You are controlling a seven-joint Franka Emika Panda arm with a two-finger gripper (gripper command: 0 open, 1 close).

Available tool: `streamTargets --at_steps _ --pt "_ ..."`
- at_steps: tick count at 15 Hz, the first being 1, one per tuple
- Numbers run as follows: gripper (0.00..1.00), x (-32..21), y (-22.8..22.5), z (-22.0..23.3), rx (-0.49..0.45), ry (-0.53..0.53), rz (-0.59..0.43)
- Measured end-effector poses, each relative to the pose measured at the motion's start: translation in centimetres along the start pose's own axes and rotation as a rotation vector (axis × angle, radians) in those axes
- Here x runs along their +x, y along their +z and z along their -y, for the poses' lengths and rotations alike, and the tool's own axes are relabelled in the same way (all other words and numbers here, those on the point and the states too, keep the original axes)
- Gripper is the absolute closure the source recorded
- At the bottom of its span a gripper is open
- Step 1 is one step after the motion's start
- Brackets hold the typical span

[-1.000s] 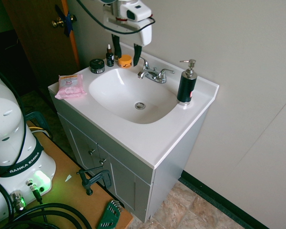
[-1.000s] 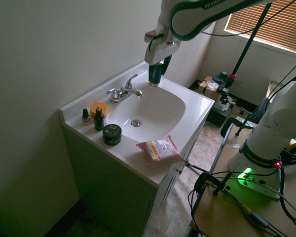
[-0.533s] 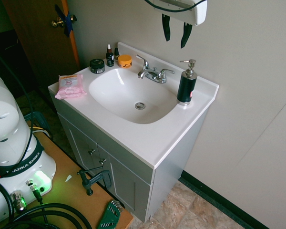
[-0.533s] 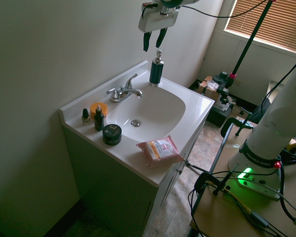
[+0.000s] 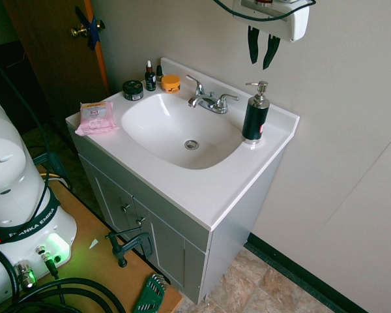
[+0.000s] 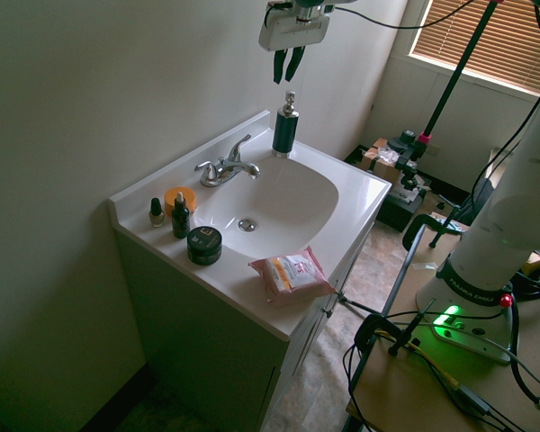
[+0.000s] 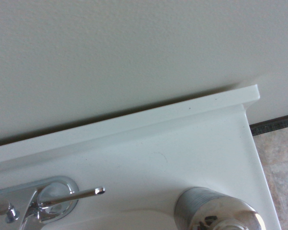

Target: Sanitize yourself

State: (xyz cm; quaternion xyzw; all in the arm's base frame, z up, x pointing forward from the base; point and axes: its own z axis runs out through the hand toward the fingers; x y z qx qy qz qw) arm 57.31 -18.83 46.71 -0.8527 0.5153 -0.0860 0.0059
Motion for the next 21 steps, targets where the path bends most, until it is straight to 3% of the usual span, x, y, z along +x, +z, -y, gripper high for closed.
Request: streamTargets --at_steps 12,21 --pt "1.0 -0.3 2.6 -4.1 -0.018 0.036 0.023" --pt "1.0 0.9 1.8 -3.3 0.002 0.043 -0.001"
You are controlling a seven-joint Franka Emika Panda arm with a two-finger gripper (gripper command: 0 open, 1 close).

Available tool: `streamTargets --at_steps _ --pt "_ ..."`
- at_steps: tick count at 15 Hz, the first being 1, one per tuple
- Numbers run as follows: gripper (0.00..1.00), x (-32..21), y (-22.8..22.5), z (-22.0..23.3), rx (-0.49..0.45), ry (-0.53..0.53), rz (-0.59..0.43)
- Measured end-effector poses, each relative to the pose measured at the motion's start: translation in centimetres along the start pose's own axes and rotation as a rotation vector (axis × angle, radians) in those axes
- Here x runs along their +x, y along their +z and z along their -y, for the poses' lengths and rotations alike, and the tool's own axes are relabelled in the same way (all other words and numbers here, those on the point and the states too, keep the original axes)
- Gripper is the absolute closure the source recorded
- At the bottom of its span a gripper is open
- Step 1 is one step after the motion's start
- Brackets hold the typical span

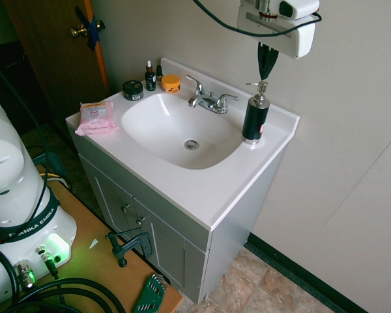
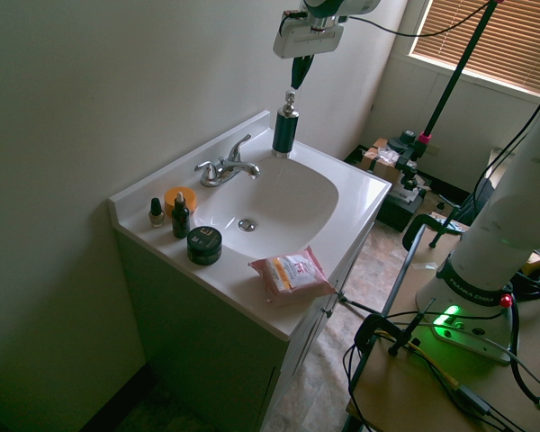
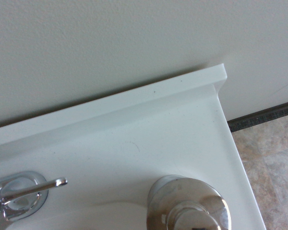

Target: Sanitize yourself

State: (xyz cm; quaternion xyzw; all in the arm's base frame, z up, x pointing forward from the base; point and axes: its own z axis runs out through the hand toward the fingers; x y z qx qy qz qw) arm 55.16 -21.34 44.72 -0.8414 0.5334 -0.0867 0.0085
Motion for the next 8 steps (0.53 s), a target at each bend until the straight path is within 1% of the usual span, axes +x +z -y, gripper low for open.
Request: streamTargets --at_steps 4,8 --pt "1.0 -0.1 1.2 0.8 -0.012 -0.01 0.009" --pt "1.0 -0.2 2.4 1.0 -0.012 0.005 0.025"
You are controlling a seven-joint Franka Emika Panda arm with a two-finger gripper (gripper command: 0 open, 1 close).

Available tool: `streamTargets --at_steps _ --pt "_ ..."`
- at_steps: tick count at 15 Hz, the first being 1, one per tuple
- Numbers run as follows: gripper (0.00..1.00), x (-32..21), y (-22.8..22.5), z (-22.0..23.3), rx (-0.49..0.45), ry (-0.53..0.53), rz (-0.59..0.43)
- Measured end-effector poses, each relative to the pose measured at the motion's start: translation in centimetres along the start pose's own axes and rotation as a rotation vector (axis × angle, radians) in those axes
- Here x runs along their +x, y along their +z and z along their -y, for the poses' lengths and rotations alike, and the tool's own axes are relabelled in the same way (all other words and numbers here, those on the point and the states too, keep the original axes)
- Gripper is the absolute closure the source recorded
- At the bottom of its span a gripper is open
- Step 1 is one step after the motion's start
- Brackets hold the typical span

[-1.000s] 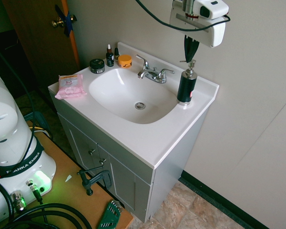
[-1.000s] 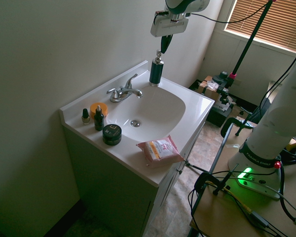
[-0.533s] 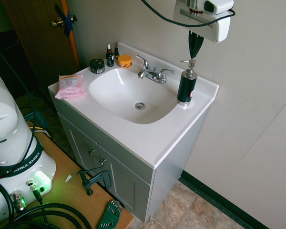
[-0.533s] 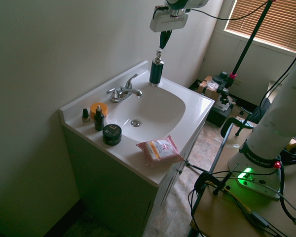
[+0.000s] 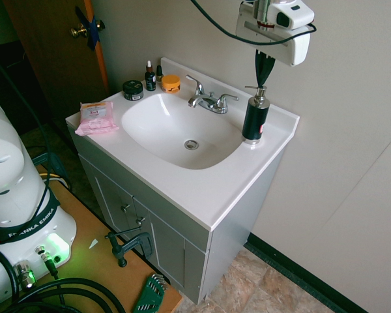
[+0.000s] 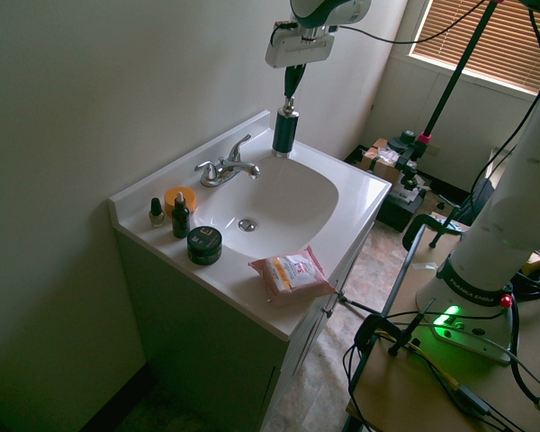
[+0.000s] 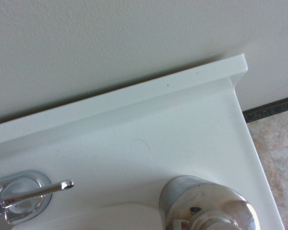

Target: Sanitize yourself

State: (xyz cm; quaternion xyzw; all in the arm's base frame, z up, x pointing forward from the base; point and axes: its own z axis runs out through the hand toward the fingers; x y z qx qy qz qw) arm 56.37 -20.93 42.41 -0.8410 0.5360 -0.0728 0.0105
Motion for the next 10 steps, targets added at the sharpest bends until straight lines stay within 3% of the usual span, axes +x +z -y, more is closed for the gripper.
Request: streamTargets --at_steps 8,9,10 --pt "1.0 -0.7 -1.3 0.7 0.032 -0.011 -0.001" --pt "0.0 -1.4 -2.2 1.3 0.044 -0.031 -0.005" --pt "0.0 -2.5 -3.3 1.9 0.053 -0.056 -0.008"
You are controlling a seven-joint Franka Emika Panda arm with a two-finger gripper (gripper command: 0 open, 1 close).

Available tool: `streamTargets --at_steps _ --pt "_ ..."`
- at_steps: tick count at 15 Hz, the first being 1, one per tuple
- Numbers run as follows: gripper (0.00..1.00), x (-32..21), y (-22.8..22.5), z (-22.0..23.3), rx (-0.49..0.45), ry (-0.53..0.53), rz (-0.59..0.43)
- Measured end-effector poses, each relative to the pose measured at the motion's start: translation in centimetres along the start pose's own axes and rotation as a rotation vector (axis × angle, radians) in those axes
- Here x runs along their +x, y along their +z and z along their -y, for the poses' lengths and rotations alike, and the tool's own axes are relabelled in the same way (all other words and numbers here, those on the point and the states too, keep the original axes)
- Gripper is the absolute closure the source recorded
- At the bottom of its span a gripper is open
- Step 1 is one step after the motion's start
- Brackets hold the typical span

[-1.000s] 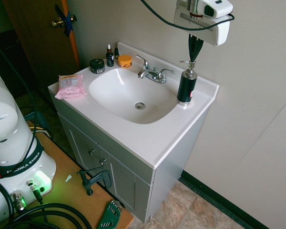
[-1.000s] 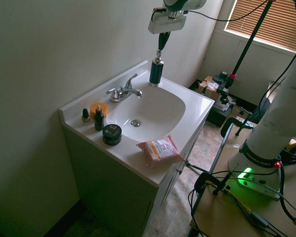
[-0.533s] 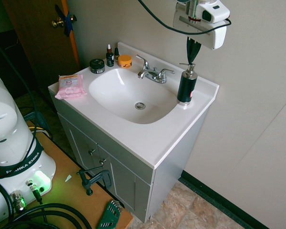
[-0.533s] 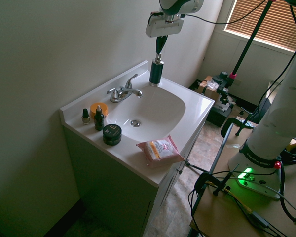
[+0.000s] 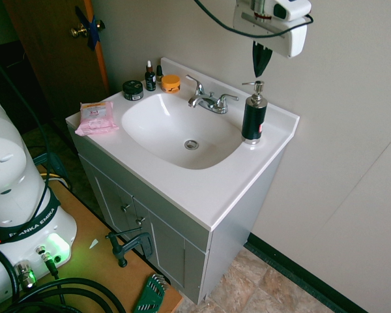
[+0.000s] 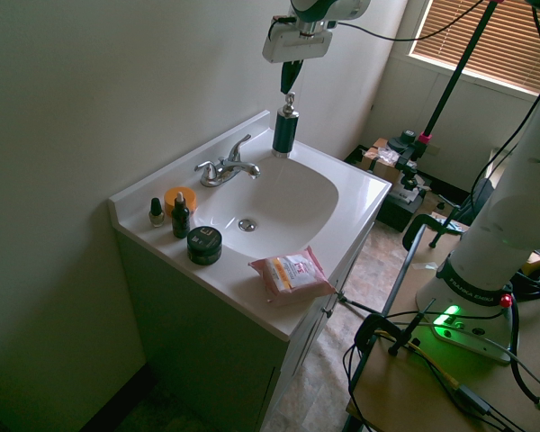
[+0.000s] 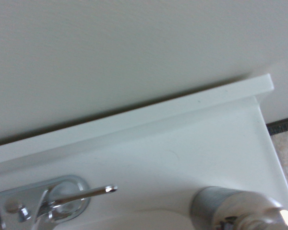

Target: Sanitize yourself

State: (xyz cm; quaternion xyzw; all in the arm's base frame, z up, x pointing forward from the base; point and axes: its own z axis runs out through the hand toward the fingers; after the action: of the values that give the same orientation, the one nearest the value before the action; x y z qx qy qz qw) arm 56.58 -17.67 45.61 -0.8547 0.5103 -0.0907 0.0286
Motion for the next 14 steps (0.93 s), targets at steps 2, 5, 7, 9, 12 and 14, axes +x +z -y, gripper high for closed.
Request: streamTargets --at_steps 2,5,7,9,12,14 --pt "0.0 -2.9 -1.6 0.8 0.004 -0.056 0.003" --pt "0.0 -7.0 -0.3 0.3 -0.027 -0.115 0.032" --pt "0.0 -9.1 1.6 -0.1 -0.043 -0.14 0.051" --pt "0.0 -10.7 2.9 -0.2 -0.056 -0.16 0.066" --pt "0.0 -12.5 4.3 -0.2 -0.069 -0.177 0.08" --pt "0.0 -13.6 5.1 -0.3 -0.079 -0.185 0.09"
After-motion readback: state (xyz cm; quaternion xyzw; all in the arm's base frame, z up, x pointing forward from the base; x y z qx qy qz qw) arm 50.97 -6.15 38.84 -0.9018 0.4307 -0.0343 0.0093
